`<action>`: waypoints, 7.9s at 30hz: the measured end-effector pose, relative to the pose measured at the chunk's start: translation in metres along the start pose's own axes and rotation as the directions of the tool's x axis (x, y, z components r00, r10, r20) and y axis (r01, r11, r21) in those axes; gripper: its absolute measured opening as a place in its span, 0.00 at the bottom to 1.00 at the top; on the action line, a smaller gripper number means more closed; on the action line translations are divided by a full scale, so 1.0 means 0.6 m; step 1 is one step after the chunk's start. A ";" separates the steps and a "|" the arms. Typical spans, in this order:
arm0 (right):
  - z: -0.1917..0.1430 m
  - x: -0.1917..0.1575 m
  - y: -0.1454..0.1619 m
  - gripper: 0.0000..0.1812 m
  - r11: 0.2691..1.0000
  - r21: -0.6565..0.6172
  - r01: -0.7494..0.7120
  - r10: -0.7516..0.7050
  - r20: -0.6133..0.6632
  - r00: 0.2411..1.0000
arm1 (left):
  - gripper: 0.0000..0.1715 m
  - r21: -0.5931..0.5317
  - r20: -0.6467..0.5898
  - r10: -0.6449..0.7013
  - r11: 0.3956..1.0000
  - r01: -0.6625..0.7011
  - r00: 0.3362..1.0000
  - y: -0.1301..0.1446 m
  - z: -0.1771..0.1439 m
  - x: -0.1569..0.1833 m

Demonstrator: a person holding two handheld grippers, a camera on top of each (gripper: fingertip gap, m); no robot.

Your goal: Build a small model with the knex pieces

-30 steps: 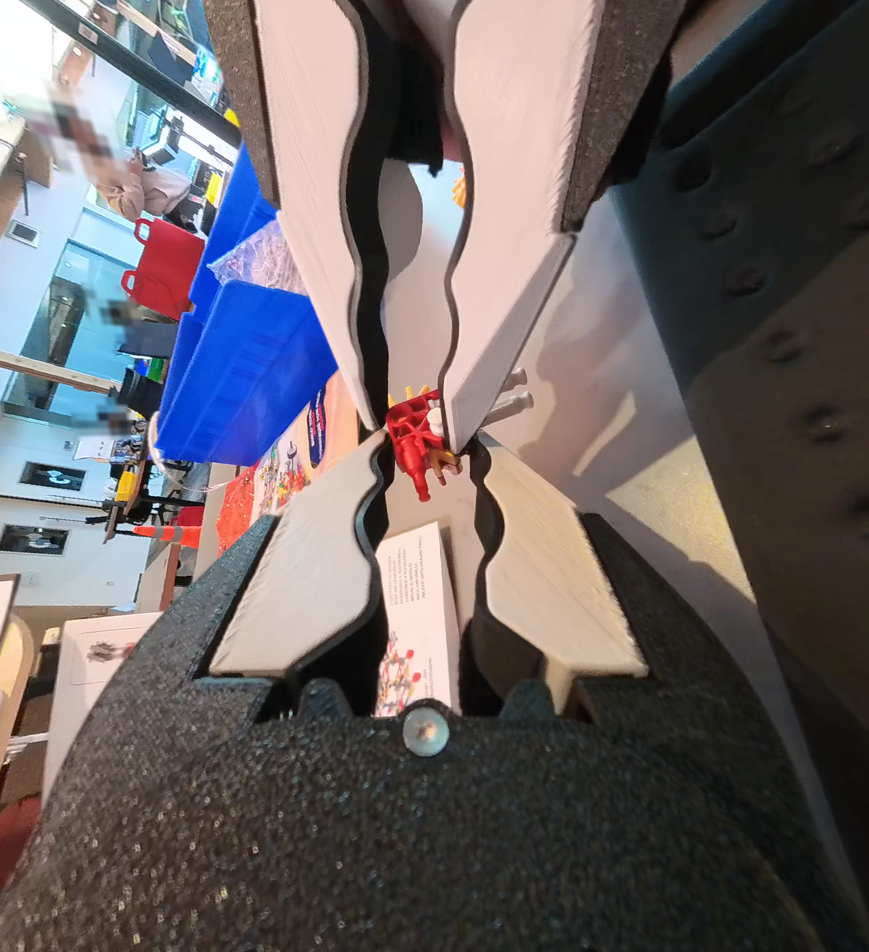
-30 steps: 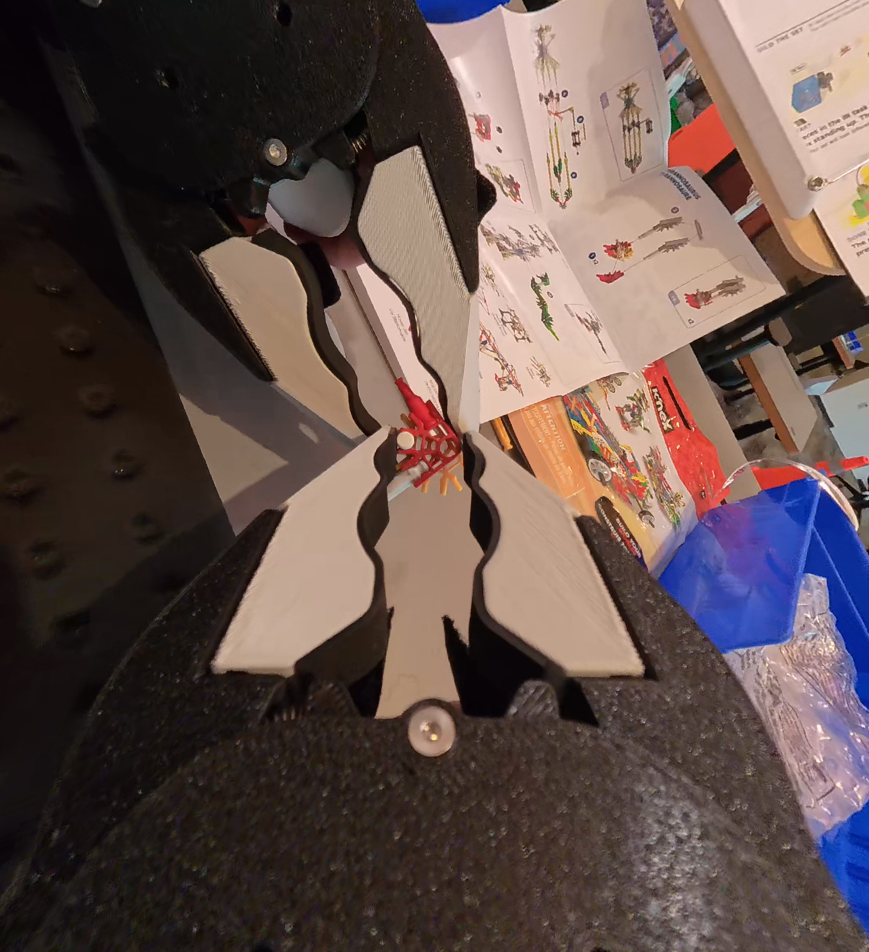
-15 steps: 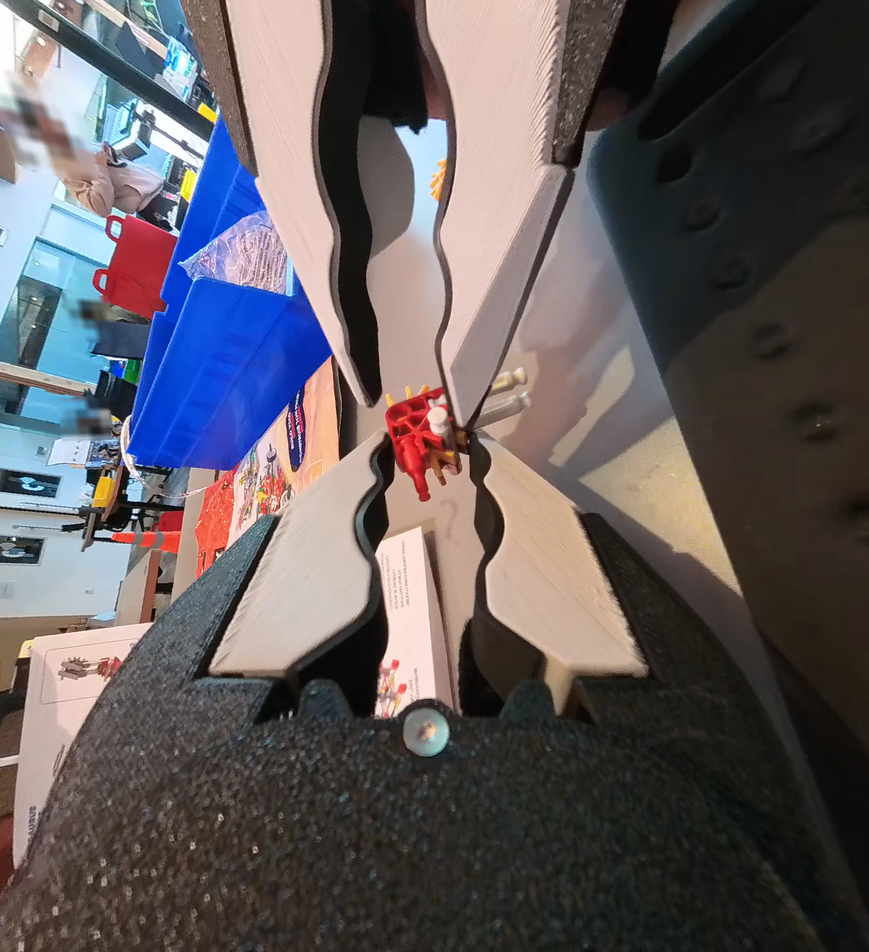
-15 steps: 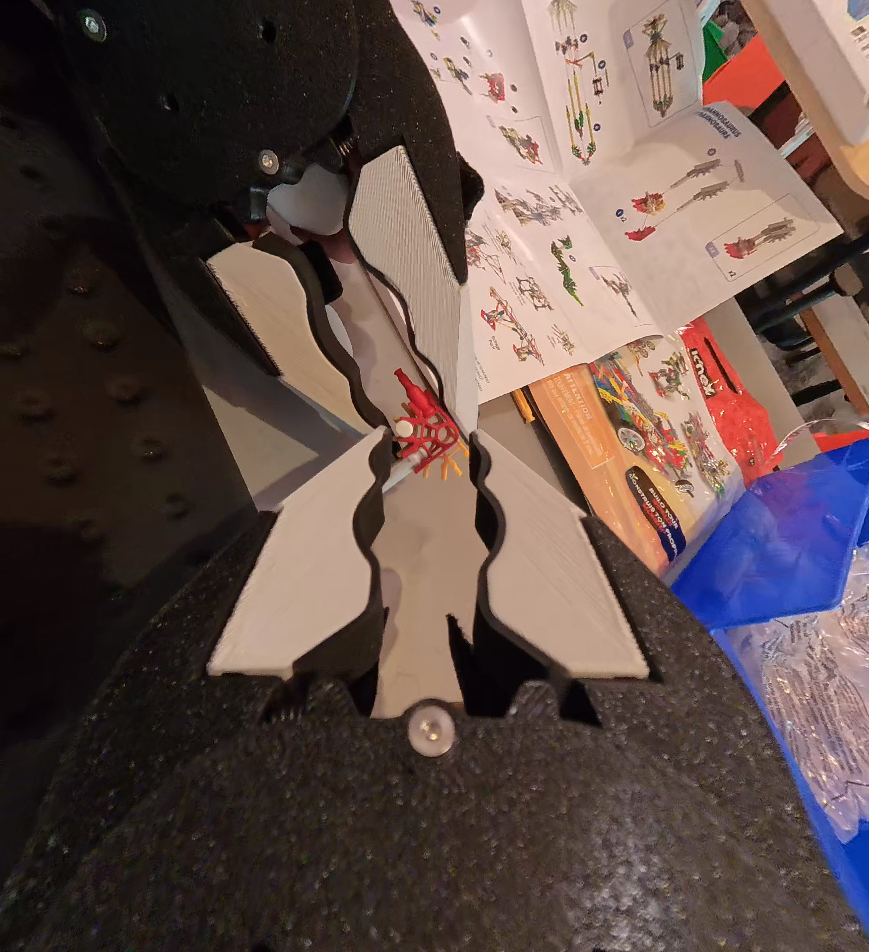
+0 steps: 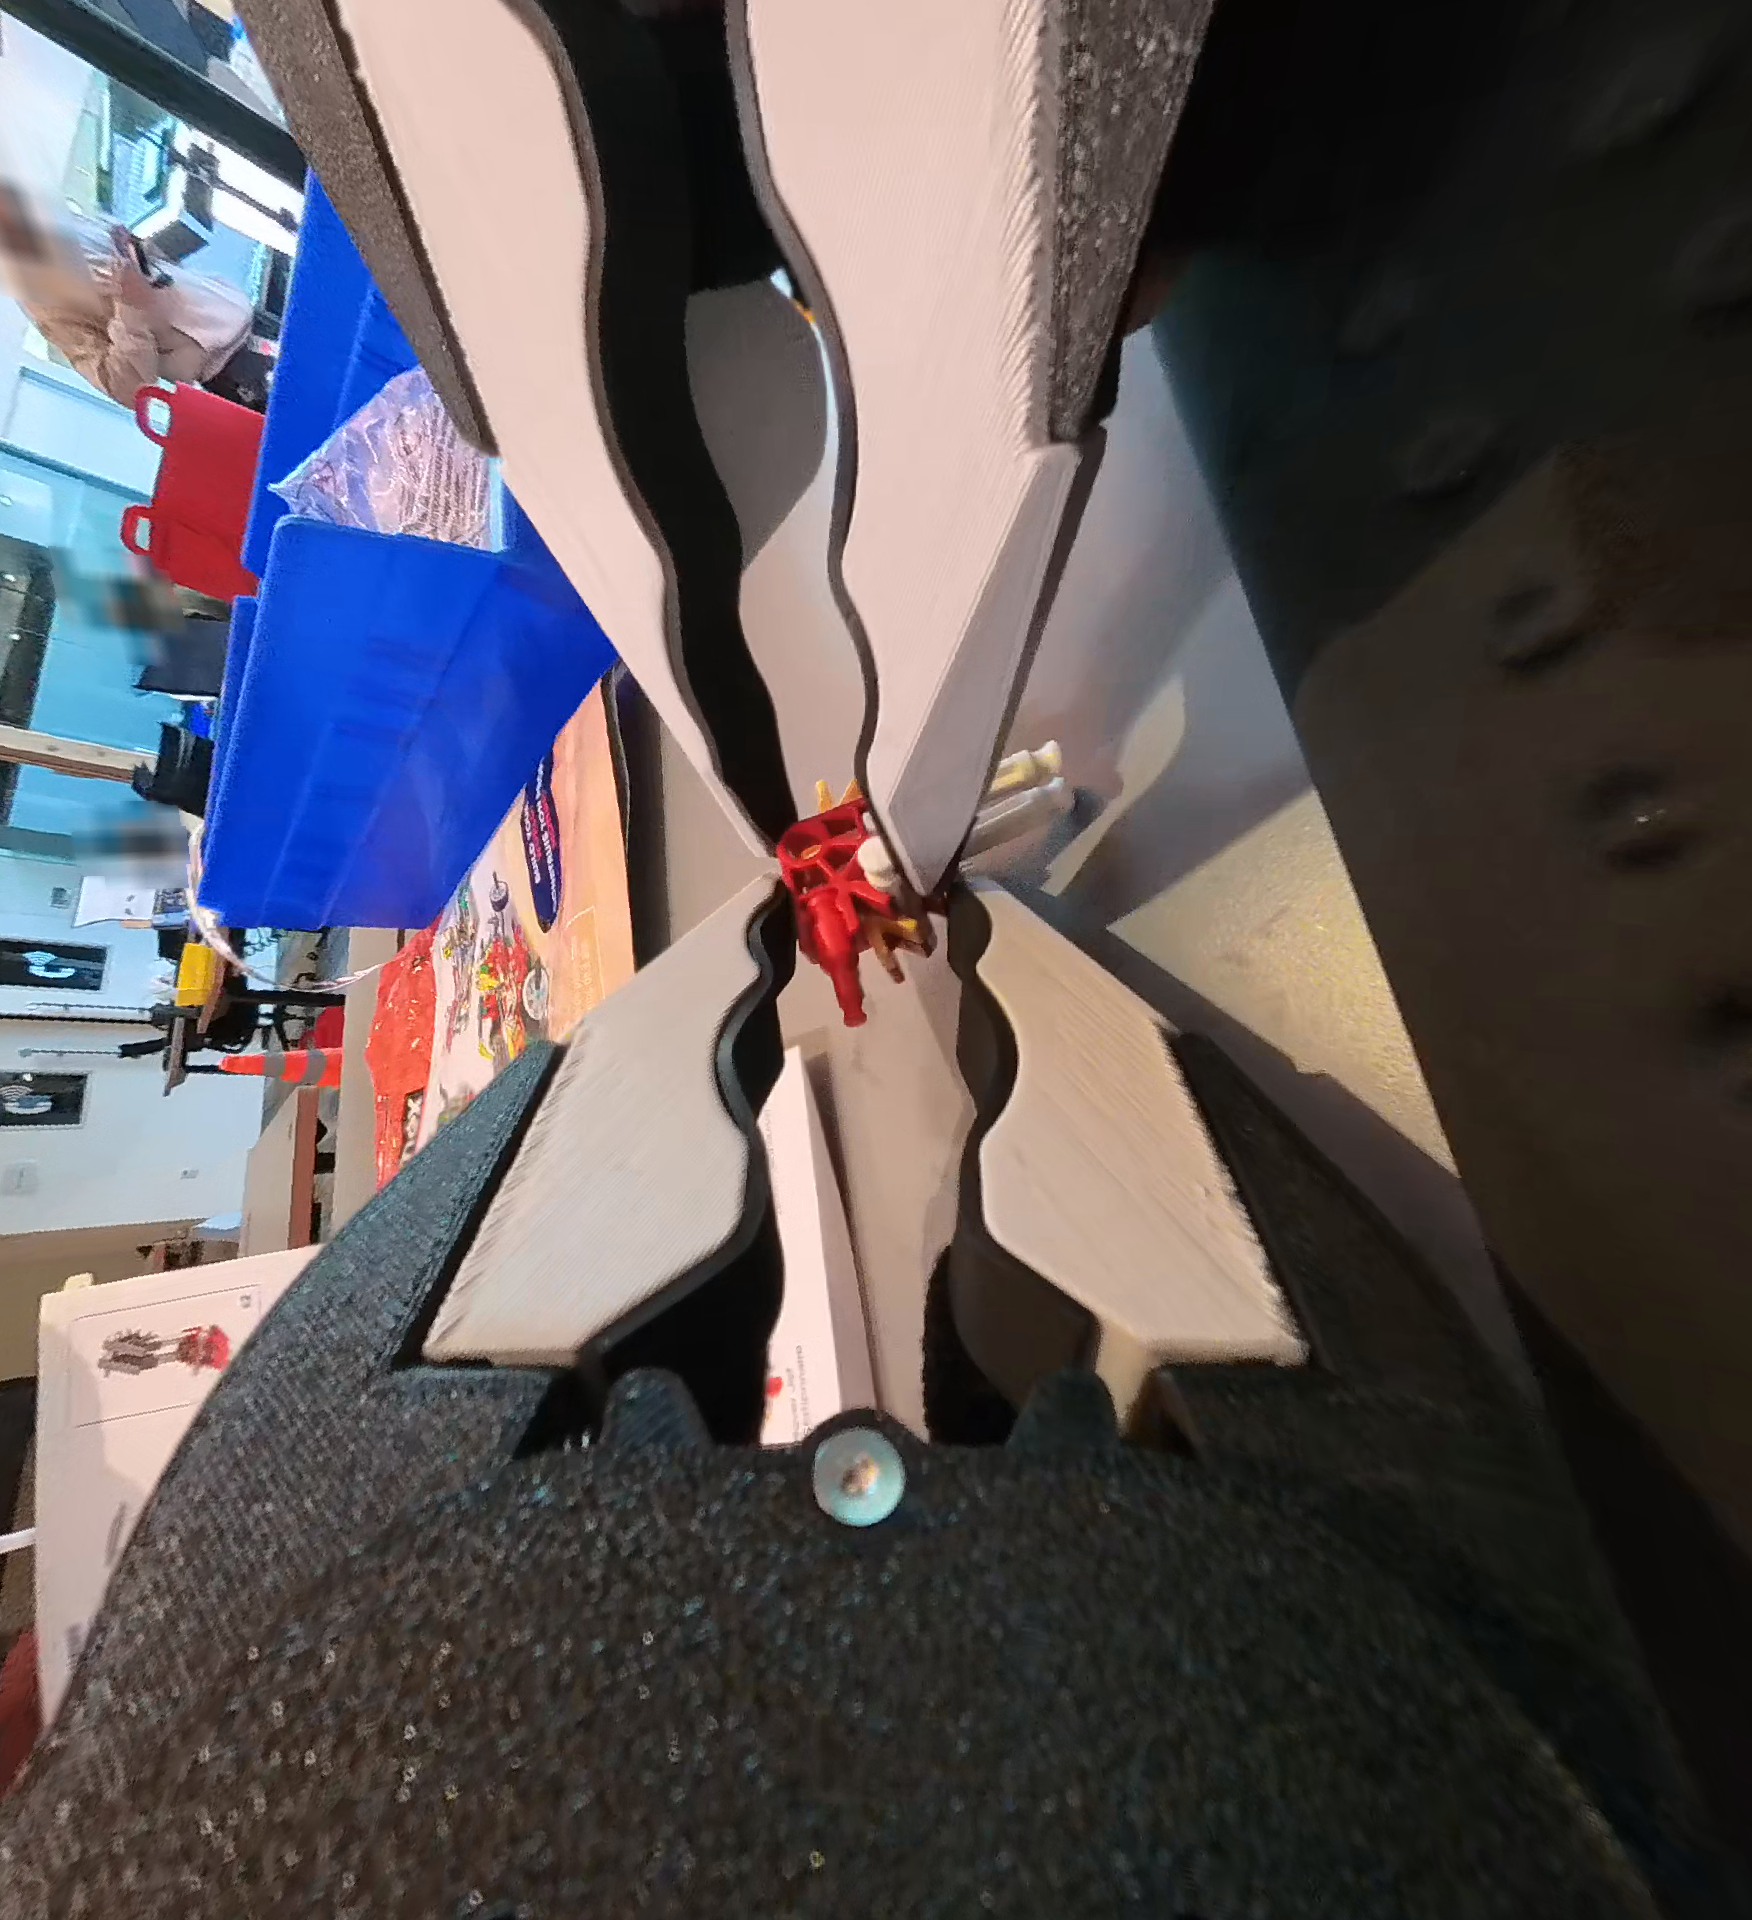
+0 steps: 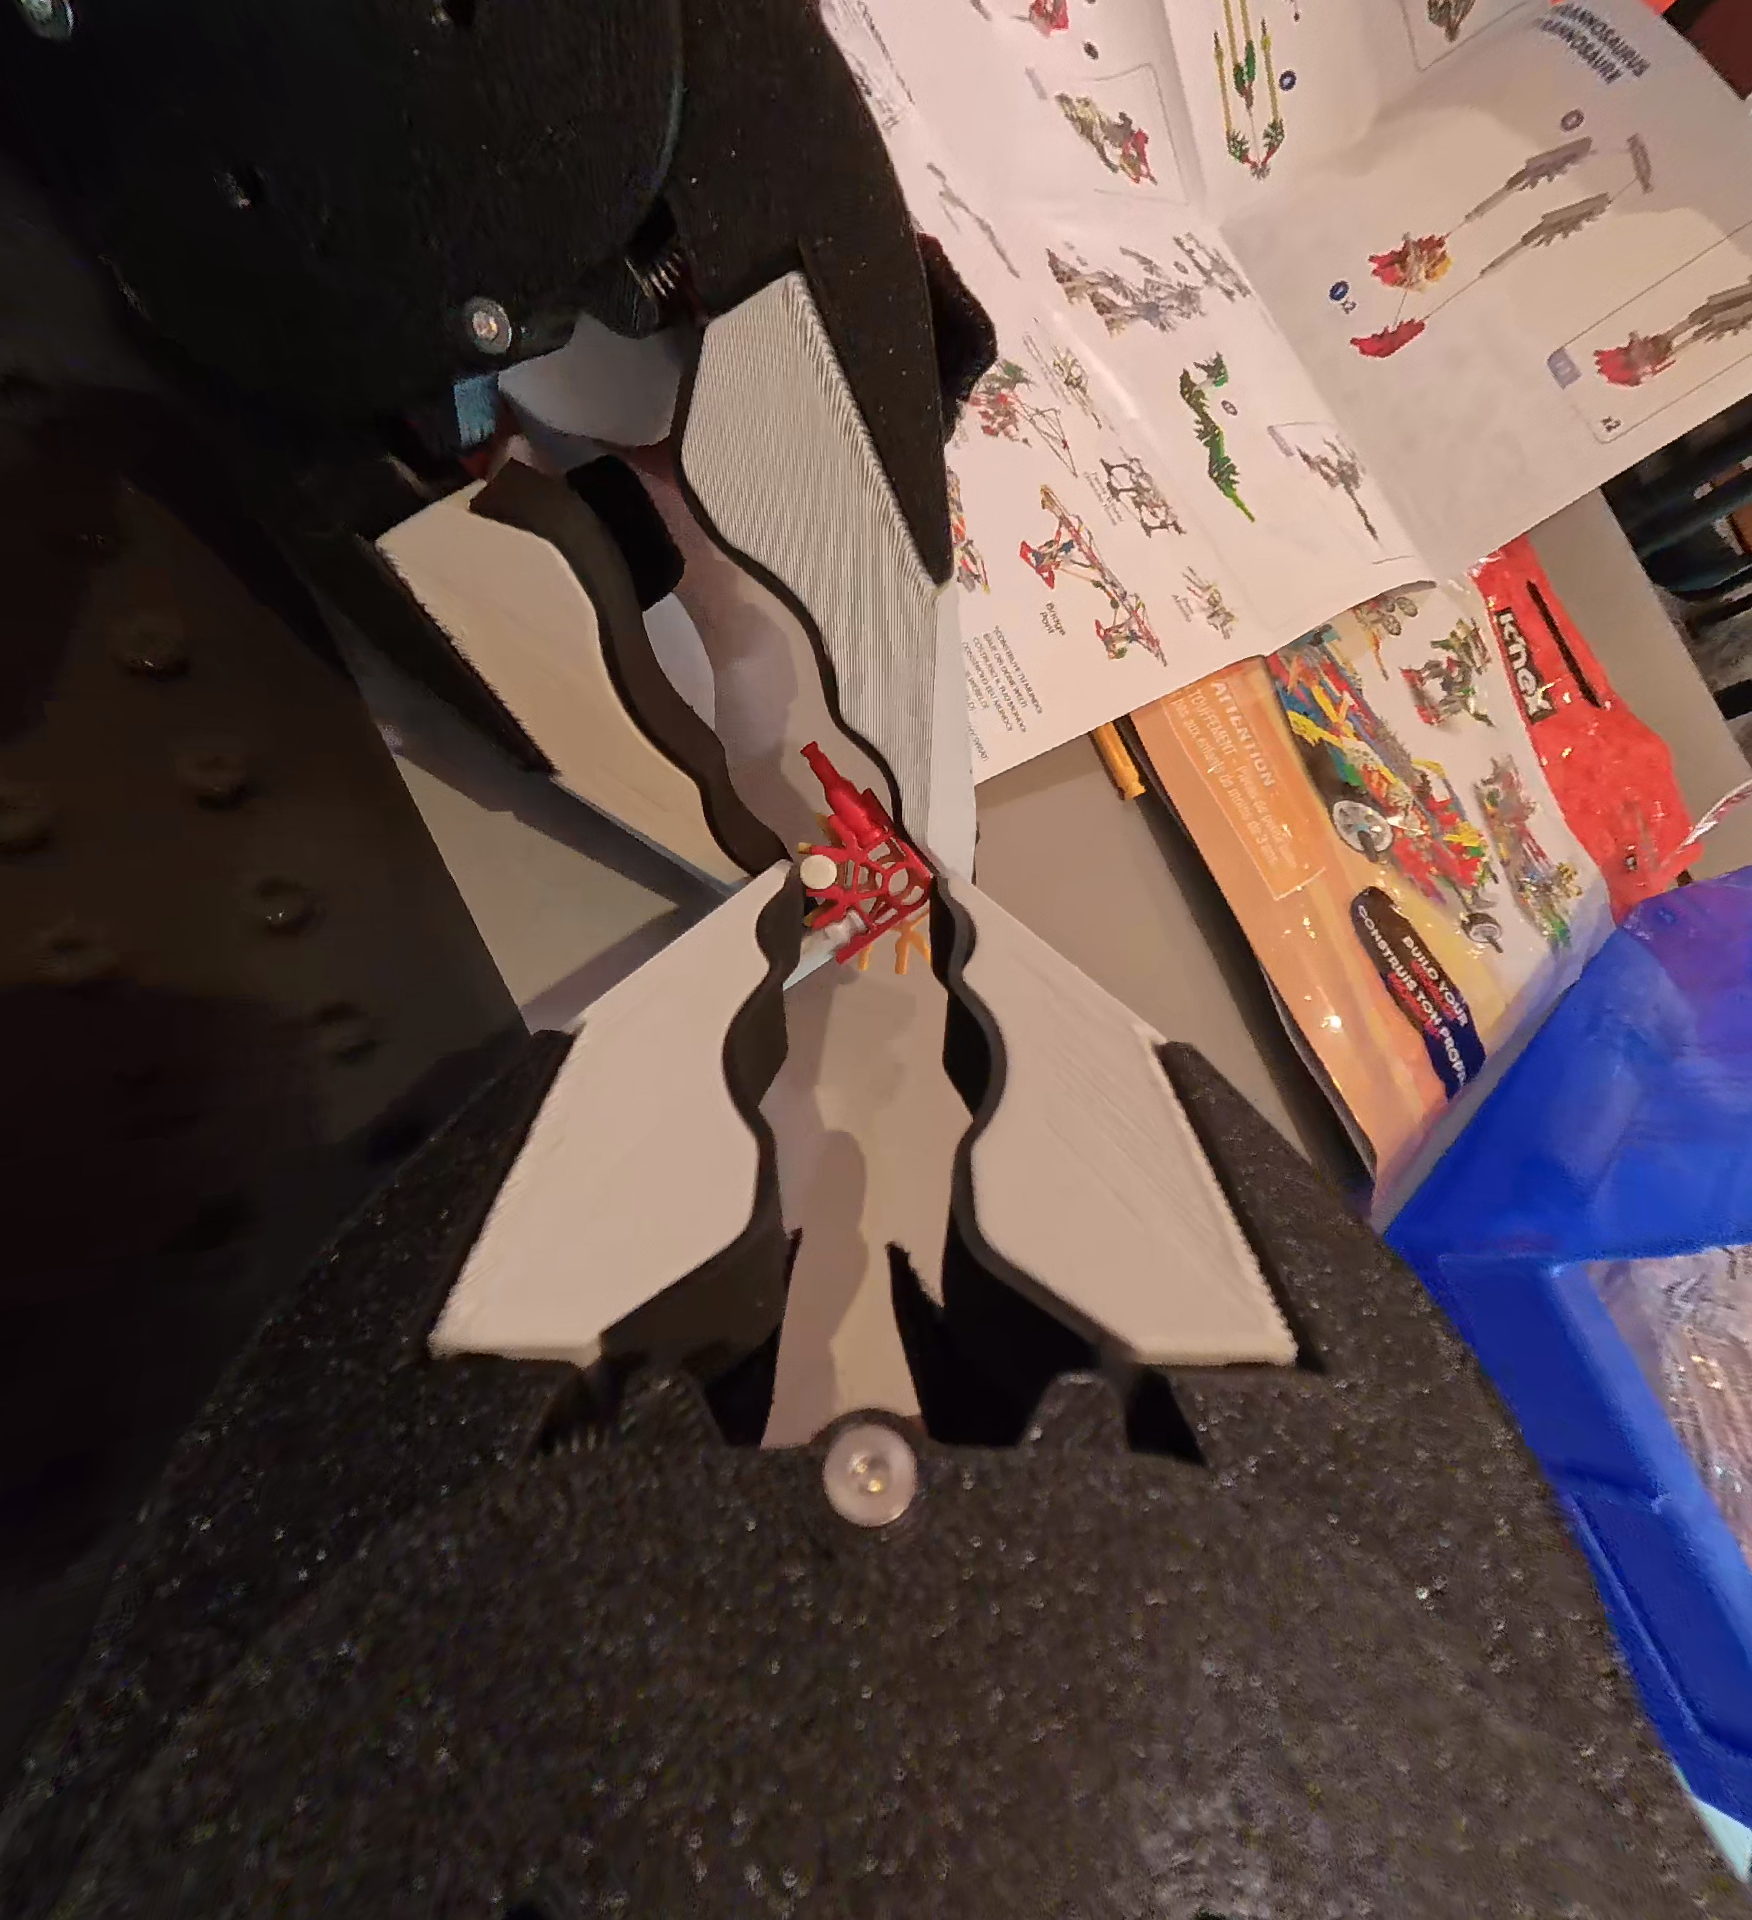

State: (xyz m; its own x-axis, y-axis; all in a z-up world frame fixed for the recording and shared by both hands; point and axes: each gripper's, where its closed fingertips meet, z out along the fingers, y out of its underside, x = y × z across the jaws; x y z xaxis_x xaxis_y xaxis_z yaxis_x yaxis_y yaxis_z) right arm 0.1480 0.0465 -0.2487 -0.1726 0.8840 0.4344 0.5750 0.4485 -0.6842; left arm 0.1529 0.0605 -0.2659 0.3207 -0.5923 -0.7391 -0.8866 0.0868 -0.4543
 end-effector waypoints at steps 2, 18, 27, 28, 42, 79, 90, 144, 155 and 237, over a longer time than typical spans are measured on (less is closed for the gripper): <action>0.001 -0.001 0.001 0.13 1.000 -0.004 -0.011 0.011 0.014 1.000 | 0.14 0.000 -0.011 -0.014 1.000 0.014 1.000 0.000 0.001 0.003; 0.006 0.001 0.002 0.12 0.990 -0.051 -0.135 0.137 0.044 0.990 | 0.14 -0.104 0.040 -0.037 0.994 0.041 0.999 0.004 0.002 0.005; 0.010 -0.005 0.000 0.13 0.990 -0.054 -0.127 0.131 0.078 0.988 | 0.16 -0.096 -0.018 -0.088 0.992 0.086 0.996 0.011 -0.011 0.007; 0.011 -0.005 -0.001 0.13 0.990 -0.056 -0.131 0.135 0.083 0.987 | 0.16 -0.090 -0.028 -0.103 0.991 0.100 0.994 0.013 -0.013 0.008; 0.020 -0.001 0.008 0.12 0.980 -0.038 -0.197 0.201 0.142 0.969 | 0.11 -0.048 -0.108 -0.227 0.974 0.223 0.968 0.016 -0.024 0.009; 0.018 0.008 0.002 0.13 0.997 -0.009 -0.078 0.078 -0.040 0.996 | 0.15 -0.109 -0.042 -0.171 0.980 0.166 0.984 0.016 -0.025 -0.001; -0.035 -0.006 -0.016 0.13 0.997 0.077 -0.007 0.012 -0.062 0.998 | 0.13 0.042 -0.121 -0.170 0.983 0.176 0.978 -0.026 -0.045 0.003; -0.050 -0.048 0.038 0.11 0.980 -0.004 -0.201 0.199 0.157 0.967 | 0.09 0.105 -0.486 -0.316 0.904 0.413 0.815 -0.068 -0.031 0.053; -0.055 -0.045 0.046 0.09 0.964 -0.004 -0.266 0.263 0.164 0.951 | 0.03 0.077 -0.543 -0.350 0.884 0.460 0.763 -0.078 -0.026 0.057; -0.001 0.003 0.058 0.16 0.969 -0.115 -0.220 0.238 0.170 0.956 | 0.21 -0.035 -0.420 -0.337 0.934 0.356 0.843 0.020 -0.066 0.042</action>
State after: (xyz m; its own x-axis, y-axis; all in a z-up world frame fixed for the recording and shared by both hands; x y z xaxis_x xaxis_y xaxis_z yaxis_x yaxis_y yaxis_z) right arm 0.1684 0.0637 -0.2712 -0.1645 0.9744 0.1534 0.6869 0.2248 -0.6912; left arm 0.1372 0.0153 -0.2702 0.4288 -0.8650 -0.2606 -0.7253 -0.1577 -0.6701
